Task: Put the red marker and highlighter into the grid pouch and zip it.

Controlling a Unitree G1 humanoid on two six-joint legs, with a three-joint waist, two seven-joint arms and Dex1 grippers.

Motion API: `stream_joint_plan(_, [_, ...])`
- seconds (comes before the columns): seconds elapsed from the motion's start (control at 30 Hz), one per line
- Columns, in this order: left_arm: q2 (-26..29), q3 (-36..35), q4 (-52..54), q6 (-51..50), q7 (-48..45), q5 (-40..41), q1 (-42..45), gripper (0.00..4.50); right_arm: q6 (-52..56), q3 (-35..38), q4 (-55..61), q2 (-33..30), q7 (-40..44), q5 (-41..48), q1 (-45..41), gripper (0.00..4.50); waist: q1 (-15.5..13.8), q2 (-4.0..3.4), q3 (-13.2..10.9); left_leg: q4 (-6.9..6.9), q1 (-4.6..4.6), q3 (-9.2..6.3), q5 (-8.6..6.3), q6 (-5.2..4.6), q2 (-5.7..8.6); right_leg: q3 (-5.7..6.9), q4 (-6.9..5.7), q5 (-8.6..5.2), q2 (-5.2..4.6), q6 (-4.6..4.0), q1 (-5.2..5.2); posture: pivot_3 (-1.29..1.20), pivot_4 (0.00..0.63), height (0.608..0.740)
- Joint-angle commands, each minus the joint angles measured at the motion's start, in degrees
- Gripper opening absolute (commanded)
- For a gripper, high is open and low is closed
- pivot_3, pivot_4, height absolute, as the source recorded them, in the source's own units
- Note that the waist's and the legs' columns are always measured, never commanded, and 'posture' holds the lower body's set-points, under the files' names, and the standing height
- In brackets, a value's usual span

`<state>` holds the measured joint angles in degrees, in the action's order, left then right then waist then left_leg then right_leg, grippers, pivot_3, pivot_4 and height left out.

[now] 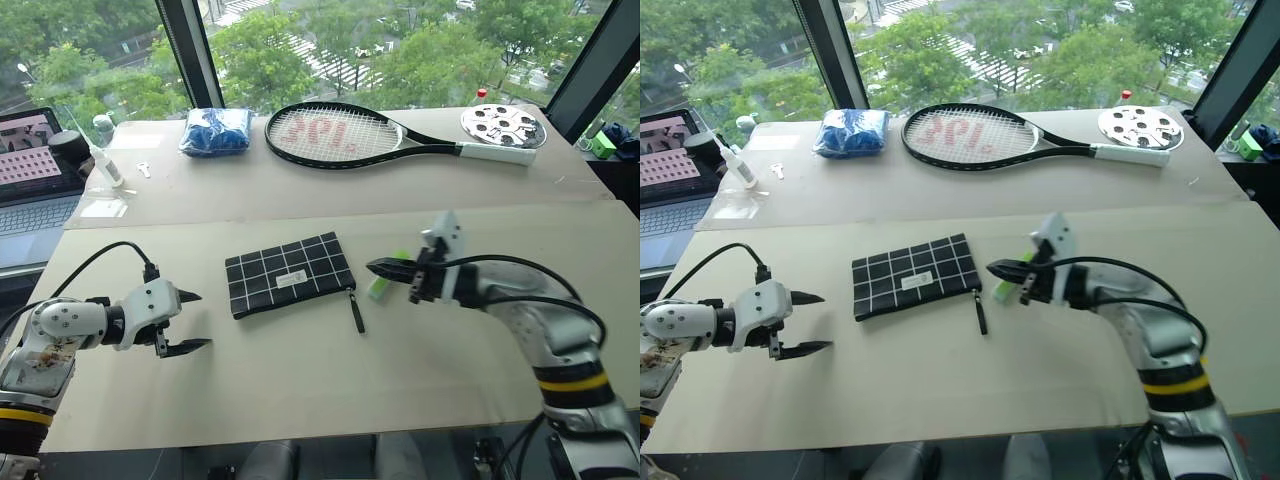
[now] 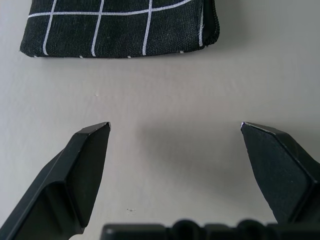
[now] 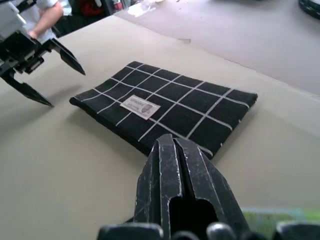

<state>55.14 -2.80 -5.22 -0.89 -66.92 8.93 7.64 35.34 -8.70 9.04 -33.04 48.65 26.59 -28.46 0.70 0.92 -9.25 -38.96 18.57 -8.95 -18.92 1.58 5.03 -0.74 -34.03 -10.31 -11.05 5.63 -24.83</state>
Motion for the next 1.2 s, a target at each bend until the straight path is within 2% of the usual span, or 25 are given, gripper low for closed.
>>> stream_joint_plan(0.03, [-1.14,0.92,-1.85,4.58,-0.08,-0.89,2.77,4.5,-6.55,-5.19,-3.63,1.56,0.38,-7.47,-3.51,0.03,0.08,0.0,0.0,0.0,0.06,0.0,0.01,0.02,0.0,0.0,-0.02,0.02,0.0,0.0,-0.07,0.0,0.15,0.74])
stream_joint_plan(0.2, [-3.11,2.33,-2.91,6.17,-0.69,-0.58,3.84,4.5,-12.78,-8.42,-12.4,3.83,-0.37,-14.57,-5.63,0.03,0.61,0.01,0.01,-0.19,0.59,0.0,0.03,0.05,0.08,0.07,0.02,0.35,-0.03,0.08,-0.51,0.0,0.15,0.74])
stream_joint_plan(0.6, [-5.08,4.58,-7.64,11.46,-1.71,-2.29,7.76,4.5,-22.28,-13.77,-22.96,5.26,-1.32,-28.04,-8.56,0.03,1.48,0.0,0.03,-0.25,0.55,0.01,0.05,0.08,0.06,0.11,-0.01,0.41,-0.02,0.03,-0.45,0.0,0.15,0.74])
stream_joint_plan(0.9, [-8.48,7.69,-17.14,22.56,-1.77,-5.53,13.77,4.5,-23.62,-12.58,-23.81,6.65,-0.68,-29.23,-8.81,0.03,1.77,0.0,0.12,-0.41,0.51,0.02,0.06,0.09,0.06,0.11,-0.03,0.49,0.0,0.0,-0.36,0.0,0.15,0.74])
stream_joint_plan(1.1, [-10.19,8.04,-19.5,25.76,-2.06,-4.83,14.49,4.5,-22.55,-12.0,-22.59,6.55,-0.41,-28.93,-7.22,0.03,1.67,-0.02,0.14,-0.69,0.56,0.01,0.06,0.08,0.06,0.1,-0.05,0.57,0.02,0.03,-0.3,0.0,0.15,0.74])
stream_joint_plan(1.13, [-10.15,8.14,-19.9,26.18,-2.11,-5.07,14.46,3.98,-22.53,-11.95,-22.47,6.55,-0.41,-29.01,-7.06,0.0,1.68,-0.02,0.15,-0.73,0.59,0.01,0.05,0.08,0.06,0.1,-0.05,0.58,0.02,0.05,-0.31,0.0,0.15,0.74])
stream_joint_plan(1.17, [-10.1,8.19,-20.31,26.62,-2.16,-5.19,14.44,3.85,-22.46,-11.88,-22.36,6.58,-0.46,-29.07,-6.91,0.0,1.68,-0.03,0.15,-0.75,0.59,0.01,0.05,0.07,0.07,0.1,-0.05,0.59,0.02,0.07,-0.3,0.0,0.15,0.74])
stream_joint_plan(1.2, [-10.07,8.26,-20.74,26.78,-2.47,-5.06,14.52,3.49,-22.39,-11.77,-22.33,6.6,-0.48,-29.08,-6.86,0.0,1.68,-0.02,0.15,-0.76,0.59,0.01,0.05,0.07,0.07,0.1,-0.05,0.6,0.02,0.07,-0.3,0.0,0.15,0.74])
